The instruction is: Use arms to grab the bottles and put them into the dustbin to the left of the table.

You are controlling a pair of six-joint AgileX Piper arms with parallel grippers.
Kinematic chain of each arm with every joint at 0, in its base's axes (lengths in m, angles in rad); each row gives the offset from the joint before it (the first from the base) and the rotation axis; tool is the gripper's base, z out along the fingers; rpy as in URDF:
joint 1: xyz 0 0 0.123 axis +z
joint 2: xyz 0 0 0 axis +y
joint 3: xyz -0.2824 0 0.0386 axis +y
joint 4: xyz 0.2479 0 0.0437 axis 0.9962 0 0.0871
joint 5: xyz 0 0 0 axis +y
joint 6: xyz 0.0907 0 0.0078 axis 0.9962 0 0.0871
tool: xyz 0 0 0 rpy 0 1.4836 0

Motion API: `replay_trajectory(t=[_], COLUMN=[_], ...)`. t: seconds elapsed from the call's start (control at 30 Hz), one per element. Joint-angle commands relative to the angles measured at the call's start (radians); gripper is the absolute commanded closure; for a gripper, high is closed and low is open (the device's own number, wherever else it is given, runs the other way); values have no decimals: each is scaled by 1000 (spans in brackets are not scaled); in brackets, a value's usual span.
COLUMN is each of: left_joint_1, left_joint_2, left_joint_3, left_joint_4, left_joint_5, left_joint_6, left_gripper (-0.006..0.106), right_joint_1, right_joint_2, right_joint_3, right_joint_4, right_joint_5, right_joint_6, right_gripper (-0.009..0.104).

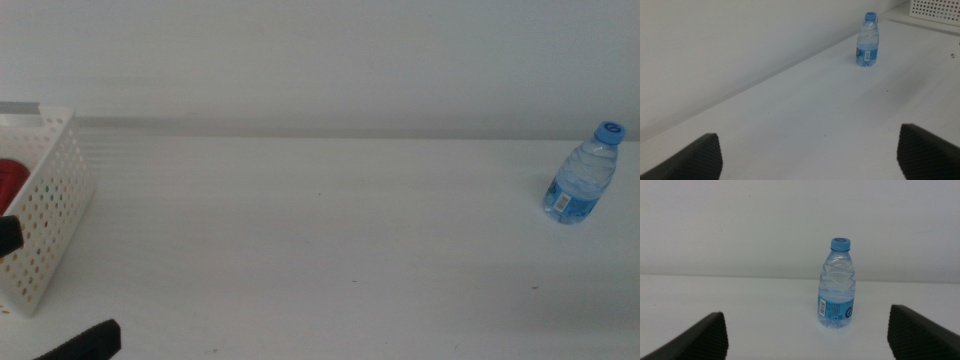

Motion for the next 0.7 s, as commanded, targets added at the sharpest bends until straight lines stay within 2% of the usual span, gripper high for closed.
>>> replay_trajectory(t=[0.0, 0.1, 0.3, 0.47, 0.67], left_joint_1=[-8, -8, -8, -8, -8], left_joint_2=[-2, -2, -2, -2, -2], left_joint_3=[5, 5, 5, 5, 5], left_joint_4=[-2, -2, -2, 0, 0], left_joint_5=[-17, -17, -17, -17, -17], left_joint_6=[-1, -1, -1, -1, -1], left_gripper=[7, 7, 7, 7, 7], right_joint_1=[-6, -6, -6, -6, -6], right_joint_2=[-38, -38, 7, 202, 509], right_joint_3=[45, 43, 31, -19, -28], right_joint_4=[-4, -51, -51, -53, -94], right_joint_5=[-2, -71, -107, -120, -314], right_joint_6=[-5, -10, -4, -6, -17], right_gripper=[10, 10, 10, 10, 10])
